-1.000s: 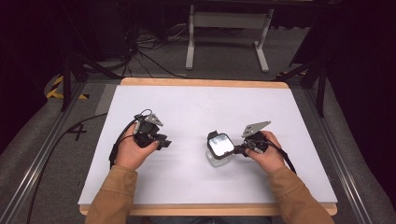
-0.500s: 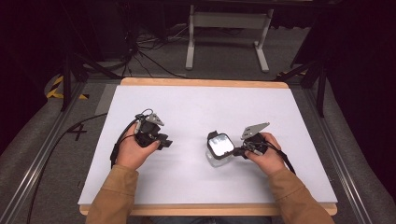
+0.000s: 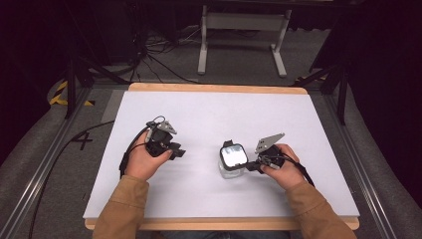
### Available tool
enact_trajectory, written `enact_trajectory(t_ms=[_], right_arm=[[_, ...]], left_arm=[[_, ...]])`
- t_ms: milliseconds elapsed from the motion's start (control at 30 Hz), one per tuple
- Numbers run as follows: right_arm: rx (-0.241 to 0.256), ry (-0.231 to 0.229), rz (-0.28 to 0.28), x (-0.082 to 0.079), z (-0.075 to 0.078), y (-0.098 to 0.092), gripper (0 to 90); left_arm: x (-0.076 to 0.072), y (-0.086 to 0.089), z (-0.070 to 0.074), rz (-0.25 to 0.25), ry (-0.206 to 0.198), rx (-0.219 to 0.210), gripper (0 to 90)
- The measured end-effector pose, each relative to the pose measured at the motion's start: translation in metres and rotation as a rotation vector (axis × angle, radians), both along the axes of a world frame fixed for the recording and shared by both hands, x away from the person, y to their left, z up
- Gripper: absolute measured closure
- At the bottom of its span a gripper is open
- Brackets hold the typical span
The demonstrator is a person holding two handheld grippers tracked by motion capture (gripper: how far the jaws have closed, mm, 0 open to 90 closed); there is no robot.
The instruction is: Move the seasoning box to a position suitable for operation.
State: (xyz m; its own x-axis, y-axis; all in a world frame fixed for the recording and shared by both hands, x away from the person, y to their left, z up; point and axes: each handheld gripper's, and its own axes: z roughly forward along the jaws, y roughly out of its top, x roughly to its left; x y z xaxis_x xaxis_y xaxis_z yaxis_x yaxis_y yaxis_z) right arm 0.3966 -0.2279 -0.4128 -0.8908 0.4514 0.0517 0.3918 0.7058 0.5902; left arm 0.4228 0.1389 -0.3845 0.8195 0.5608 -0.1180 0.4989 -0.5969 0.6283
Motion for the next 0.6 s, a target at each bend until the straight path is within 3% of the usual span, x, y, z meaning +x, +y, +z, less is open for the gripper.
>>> enact_trajectory(t_ms=[600], right_arm=[[-0.009, 0.016, 0.052, -0.0055, 0.0003, 0.0096, 90.0]], left_arm=[[-0.0014, -0.0013, 0.0020, -0.006, -0.001, -0.004, 64.8]])
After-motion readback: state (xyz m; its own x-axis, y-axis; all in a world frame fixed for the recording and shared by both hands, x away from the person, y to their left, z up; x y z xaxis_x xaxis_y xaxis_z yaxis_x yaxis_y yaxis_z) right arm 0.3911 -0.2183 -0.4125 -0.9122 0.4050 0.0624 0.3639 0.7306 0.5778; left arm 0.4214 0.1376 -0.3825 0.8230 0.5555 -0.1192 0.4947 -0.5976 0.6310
